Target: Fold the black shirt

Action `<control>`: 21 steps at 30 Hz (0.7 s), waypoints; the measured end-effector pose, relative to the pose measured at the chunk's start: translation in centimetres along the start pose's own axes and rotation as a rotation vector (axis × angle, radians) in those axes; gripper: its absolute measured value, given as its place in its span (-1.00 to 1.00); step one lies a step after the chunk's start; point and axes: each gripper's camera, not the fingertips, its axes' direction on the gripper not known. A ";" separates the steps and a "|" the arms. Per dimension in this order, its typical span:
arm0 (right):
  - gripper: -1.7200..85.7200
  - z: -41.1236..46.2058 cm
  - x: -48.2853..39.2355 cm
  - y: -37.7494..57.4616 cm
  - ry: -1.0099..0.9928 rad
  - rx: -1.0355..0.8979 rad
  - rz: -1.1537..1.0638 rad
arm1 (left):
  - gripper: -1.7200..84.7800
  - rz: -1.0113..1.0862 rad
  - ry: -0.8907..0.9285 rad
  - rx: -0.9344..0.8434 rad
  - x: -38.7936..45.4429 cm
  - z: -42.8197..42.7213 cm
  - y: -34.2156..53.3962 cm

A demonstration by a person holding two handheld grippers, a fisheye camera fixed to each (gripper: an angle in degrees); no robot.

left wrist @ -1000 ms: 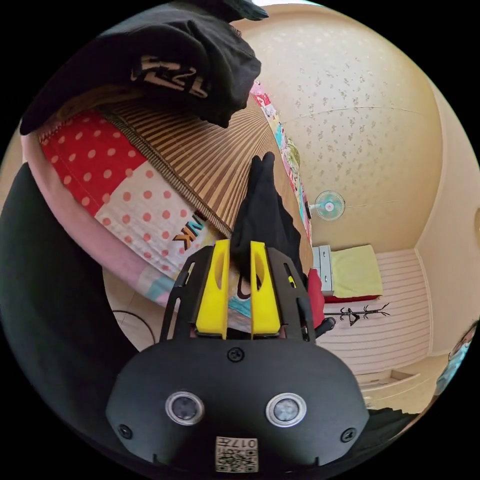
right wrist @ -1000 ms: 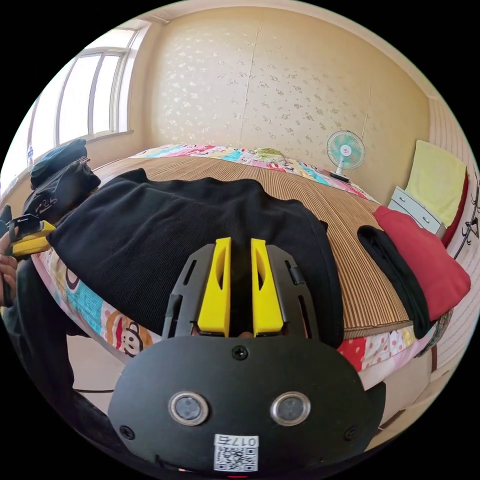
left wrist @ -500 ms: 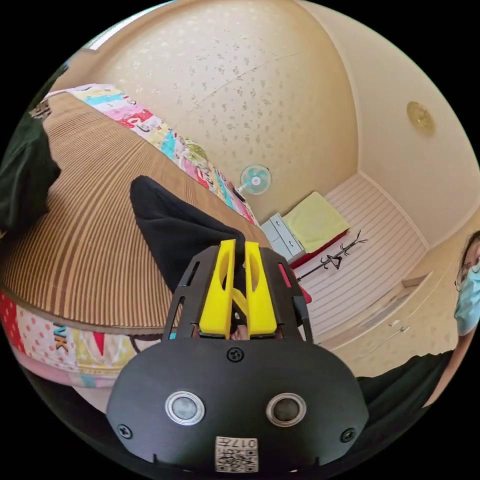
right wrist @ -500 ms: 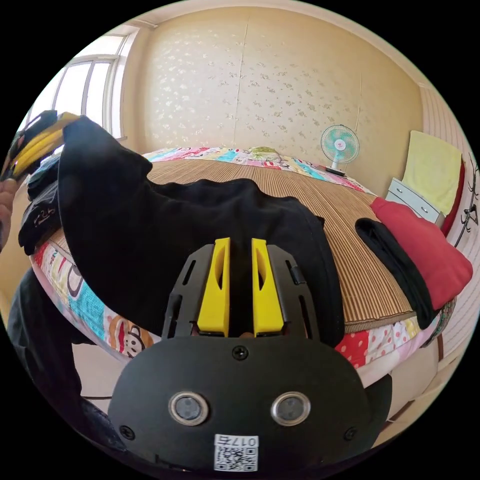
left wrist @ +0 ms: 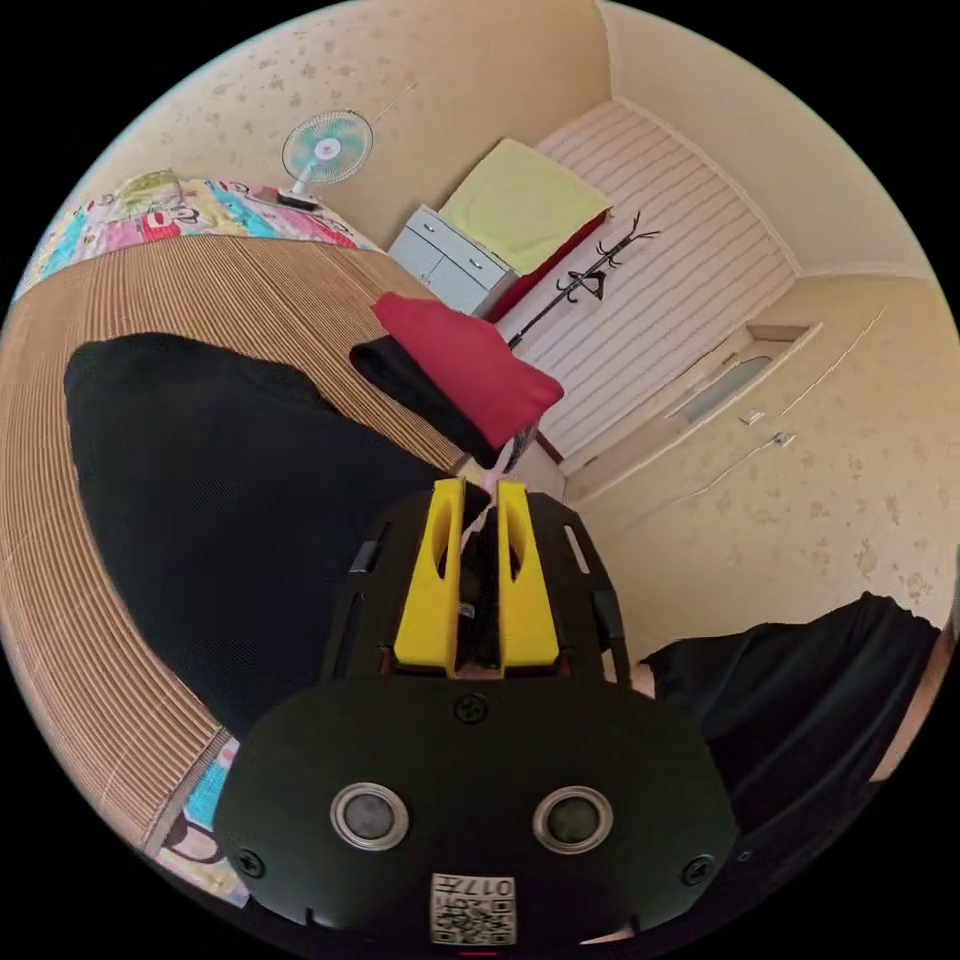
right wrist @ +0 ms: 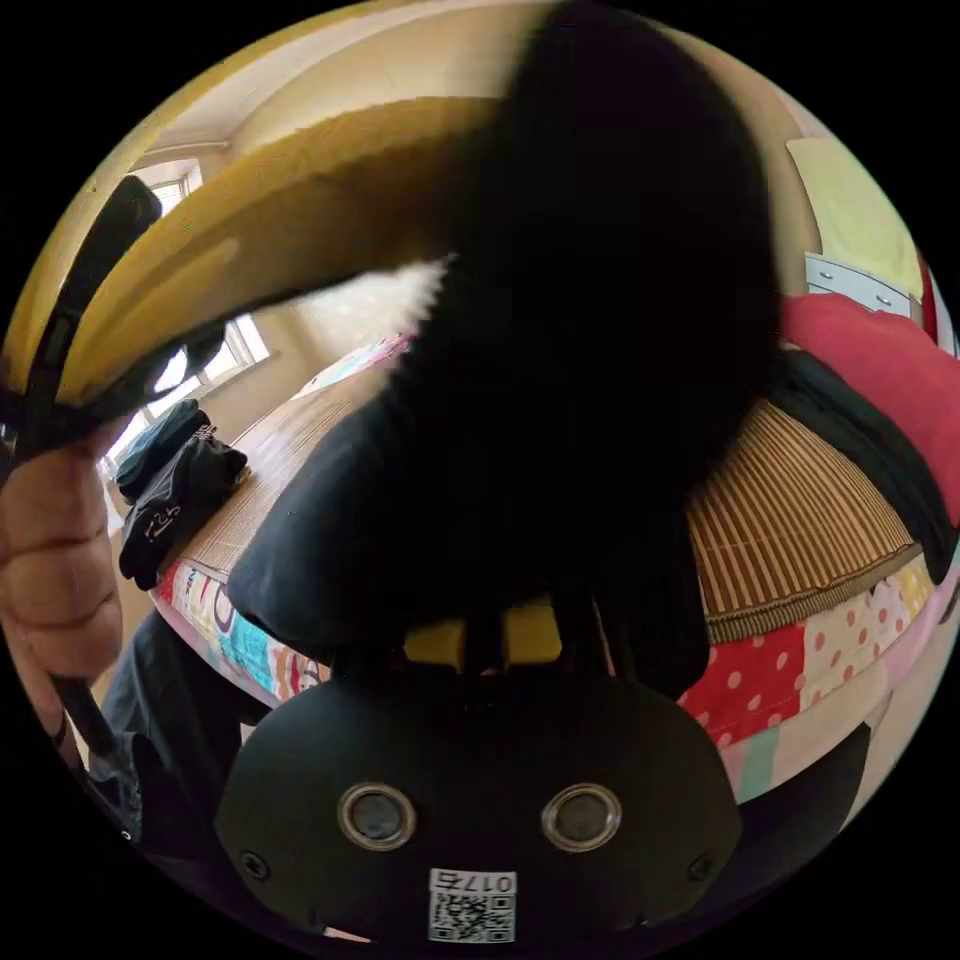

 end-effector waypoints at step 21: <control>-0.64 -18.3 9.7 -8.4 -0.681 -0.035 0.557 | -0.83 -0.321 -0.213 0.080 -17.1 -6.4 11.0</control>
